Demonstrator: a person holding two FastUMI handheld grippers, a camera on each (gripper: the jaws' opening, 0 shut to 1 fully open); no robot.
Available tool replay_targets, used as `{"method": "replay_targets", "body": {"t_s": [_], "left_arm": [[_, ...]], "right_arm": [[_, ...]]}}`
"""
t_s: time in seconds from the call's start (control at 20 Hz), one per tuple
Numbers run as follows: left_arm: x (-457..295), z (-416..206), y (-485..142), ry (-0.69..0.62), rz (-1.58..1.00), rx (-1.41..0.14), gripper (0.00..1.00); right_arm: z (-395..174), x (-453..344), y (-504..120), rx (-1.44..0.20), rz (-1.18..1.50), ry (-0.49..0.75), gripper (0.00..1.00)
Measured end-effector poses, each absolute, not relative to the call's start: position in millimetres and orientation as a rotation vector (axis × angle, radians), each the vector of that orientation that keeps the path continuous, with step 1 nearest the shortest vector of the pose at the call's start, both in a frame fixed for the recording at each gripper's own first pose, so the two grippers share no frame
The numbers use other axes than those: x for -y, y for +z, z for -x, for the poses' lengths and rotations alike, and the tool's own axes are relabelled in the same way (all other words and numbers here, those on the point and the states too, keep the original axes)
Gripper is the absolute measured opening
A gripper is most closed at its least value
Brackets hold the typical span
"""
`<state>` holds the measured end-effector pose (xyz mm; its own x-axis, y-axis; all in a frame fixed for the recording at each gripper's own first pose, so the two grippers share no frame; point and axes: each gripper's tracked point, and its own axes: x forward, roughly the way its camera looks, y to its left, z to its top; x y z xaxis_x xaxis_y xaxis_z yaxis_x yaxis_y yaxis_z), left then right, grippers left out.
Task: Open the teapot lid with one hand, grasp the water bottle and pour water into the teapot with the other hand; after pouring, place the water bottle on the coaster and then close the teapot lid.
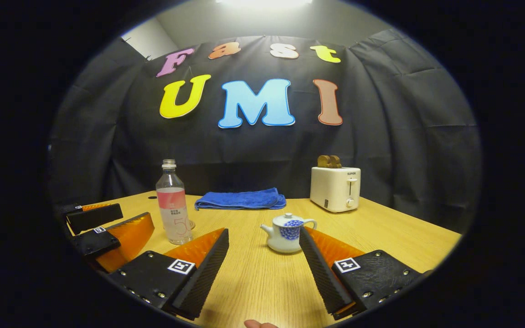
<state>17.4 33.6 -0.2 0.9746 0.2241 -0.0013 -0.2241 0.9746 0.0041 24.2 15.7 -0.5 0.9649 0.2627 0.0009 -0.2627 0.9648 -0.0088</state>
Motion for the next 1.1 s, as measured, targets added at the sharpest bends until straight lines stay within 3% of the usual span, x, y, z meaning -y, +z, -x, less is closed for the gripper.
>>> {"method": "replay_targets", "body": {"t_s": [1.05, 1.1], "left_arm": [[-45, -65, 21, 0.199, 0.016, -0.044, 1.0], [-46, -66, 21, 0.199, 0.011, -0.046, 1.0]], "right_arm": [[-133, 4, 8, -0.09, 0.047, 0.189, 0.95], [-139, 3, 5, -0.105, 0.038, 0.19, 0.9]]}}
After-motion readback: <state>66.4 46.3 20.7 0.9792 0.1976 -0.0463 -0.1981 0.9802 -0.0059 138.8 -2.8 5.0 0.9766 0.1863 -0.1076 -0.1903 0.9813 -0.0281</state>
